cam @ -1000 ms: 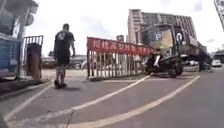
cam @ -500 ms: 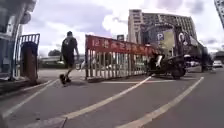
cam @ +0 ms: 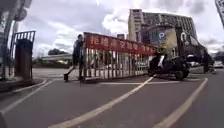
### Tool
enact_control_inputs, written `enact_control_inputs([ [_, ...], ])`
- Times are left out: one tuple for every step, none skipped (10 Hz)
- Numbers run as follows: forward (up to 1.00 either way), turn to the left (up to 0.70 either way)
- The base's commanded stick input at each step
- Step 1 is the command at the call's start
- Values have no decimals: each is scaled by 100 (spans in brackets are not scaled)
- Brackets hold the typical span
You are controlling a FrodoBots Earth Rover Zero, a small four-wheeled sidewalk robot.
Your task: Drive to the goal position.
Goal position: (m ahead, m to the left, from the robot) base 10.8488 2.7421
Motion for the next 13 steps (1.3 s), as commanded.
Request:
enact_control_inputs([
  [45, 6],
  [45, 14],
  [45, 22],
  [45, 27],
  [45, 27],
  [45, 27],
  [45, 27],
  [45, 27],
  [45, 27],
  [45, 27],
  [45, 27],
  [45, 27],
  [45, 27],
])
